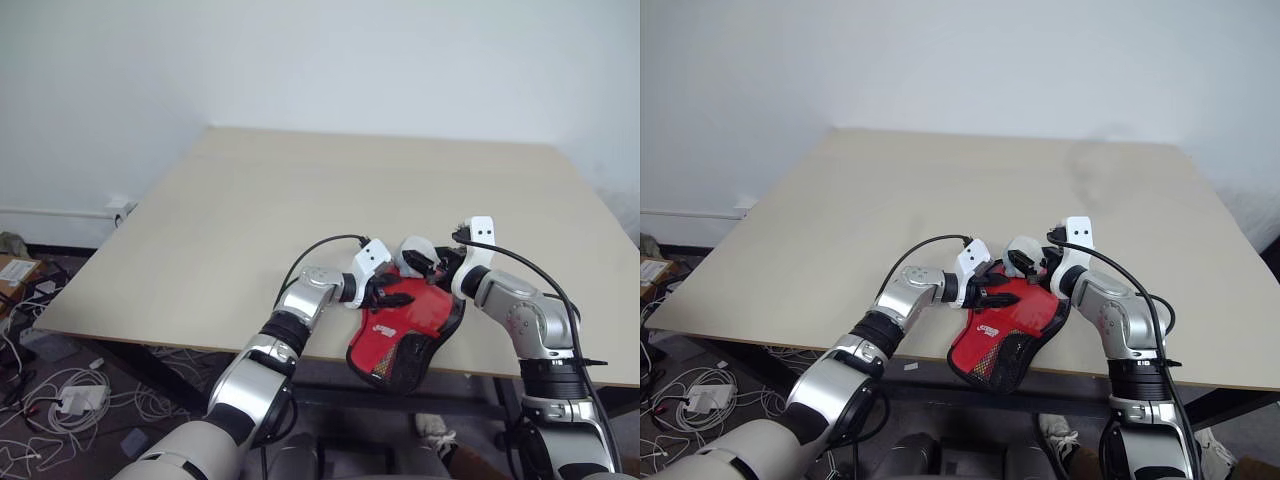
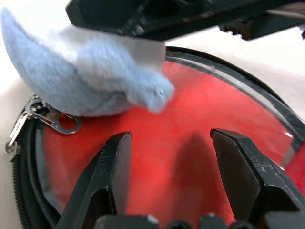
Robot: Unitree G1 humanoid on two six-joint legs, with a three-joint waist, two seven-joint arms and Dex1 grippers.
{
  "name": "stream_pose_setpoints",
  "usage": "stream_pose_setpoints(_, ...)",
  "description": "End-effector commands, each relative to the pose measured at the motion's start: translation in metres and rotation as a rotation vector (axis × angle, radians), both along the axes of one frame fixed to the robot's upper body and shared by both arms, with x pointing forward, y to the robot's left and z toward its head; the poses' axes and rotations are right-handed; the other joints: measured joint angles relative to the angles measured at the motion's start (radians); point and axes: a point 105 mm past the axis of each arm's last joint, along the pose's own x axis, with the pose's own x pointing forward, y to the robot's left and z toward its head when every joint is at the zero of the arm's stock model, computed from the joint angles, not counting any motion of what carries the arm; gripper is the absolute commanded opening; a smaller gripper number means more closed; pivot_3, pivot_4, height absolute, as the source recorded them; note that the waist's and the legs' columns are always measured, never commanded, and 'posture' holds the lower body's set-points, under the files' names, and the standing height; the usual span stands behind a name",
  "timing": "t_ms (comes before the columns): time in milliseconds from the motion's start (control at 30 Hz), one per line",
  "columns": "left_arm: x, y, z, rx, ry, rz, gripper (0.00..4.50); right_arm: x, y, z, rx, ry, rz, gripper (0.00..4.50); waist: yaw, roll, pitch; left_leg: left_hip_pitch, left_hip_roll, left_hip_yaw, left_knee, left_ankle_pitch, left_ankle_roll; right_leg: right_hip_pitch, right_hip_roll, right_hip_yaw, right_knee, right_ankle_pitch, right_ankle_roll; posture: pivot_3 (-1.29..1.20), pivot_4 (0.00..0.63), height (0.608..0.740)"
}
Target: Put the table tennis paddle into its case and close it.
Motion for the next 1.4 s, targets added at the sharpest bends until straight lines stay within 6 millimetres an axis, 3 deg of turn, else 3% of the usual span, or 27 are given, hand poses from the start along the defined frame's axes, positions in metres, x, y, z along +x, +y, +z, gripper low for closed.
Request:
stream_pose_setpoints(33,0.001,-0.004,0.004,0.010,-0.024,-0.010,2.76,0.002,0.002,0.007,-0.004,-0.015,-0.001,4.46,0.000,0.000,0.000,0.000,0.000,0.000,0.000,0.000,0.000,0.000,0.000,0.000,0.000,0.000,0.000,0.00,0.000,0.740)
stream_pose_setpoints(133,0.001,-0.003,0.003,0.023,-0.040,-0.016,2.76,0.003,-0.001,-0.003,-0.028,0.023,-0.018,4.46,0.000,0.000,0.000,0.000,0.000,0.000,0.000,0.000,0.000,0.000,0.000,0.000,0.000,0.000,0.000,0.00,0.000,0.740)
stream_pose_setpoints(233,0.002,-0.002,0.003,0.023,-0.041,-0.011,2.79,0.004,-0.005,-0.011,-0.059,0.054,-0.037,3.83,0.000,0.000,0.000,0.000,0.000,0.000,0.000,0.000,0.000,0.000,0.000,0.000,0.000,0.000,0.000,0.00,0.000,0.740)
stream_pose_setpoints(500,0.002,0.000,0.001,0.038,-0.050,0.002,2.79,0.013,-0.007,0.006,-0.015,-0.026,-0.077,1.19,0.000,0.001,0.000,0.001,0.000,0.000,0.000,0.000,0.000,0.001,0.000,0.000,0.000,0.000,0.000,0.00,0.000,0.740)
stream_pose_setpoints(667,0.003,0.002,-0.001,0.048,-0.044,0.012,2.79,0.030,-0.018,0.024,-0.019,-0.108,-0.209,0.15,-0.001,0.001,0.000,0.001,0.000,0.000,0.000,0.000,0.000,0.001,0.000,0.000,0.000,0.000,0.000,0.00,0.000,0.740)
stream_pose_setpoints(833,0.004,0.004,-0.002,0.053,-0.040,0.028,2.79,0.043,-0.031,0.035,-0.034,-0.154,-0.322,0.14,0.000,0.001,0.000,0.001,0.000,0.000,0.000,0.000,0.000,0.001,0.000,0.000,0.000,0.000,-0.001,0.00,0.000,0.740)
stream_pose_setpoints(1033,0.004,0.005,-0.004,0.056,-0.029,0.040,2.79,0.044,-0.059,0.019,-0.109,-0.099,-0.425,0.14,0.000,0.002,0.000,0.001,0.000,0.000,0.000,0.000,0.000,0.001,0.000,0.000,0.000,0.002,-0.003,0.00,0.000,0.740)
stream_pose_setpoints(1233,0.004,0.006,-0.008,0.063,-0.022,0.053,2.79,0.019,-0.097,0.017,-0.216,-0.084,-0.397,0.13,0.002,0.003,-0.001,0.001,-0.001,0.000,0.000,0.000,0.000,0.002,-0.001,0.000,0.000,0.001,-0.002,0.00,0.000,0.740)
stream_pose_setpoints(1400,0.004,0.004,-0.010,0.068,-0.018,0.058,2.79,-0.016,-0.137,0.019,-0.268,-0.040,-0.360,0.12,0.004,0.003,-0.001,0.001,-0.001,0.000,0.000,0.000,0.000,0.003,-0.001,0.000,-0.001,-0.001,0.001,0.00,0.000,0.740)
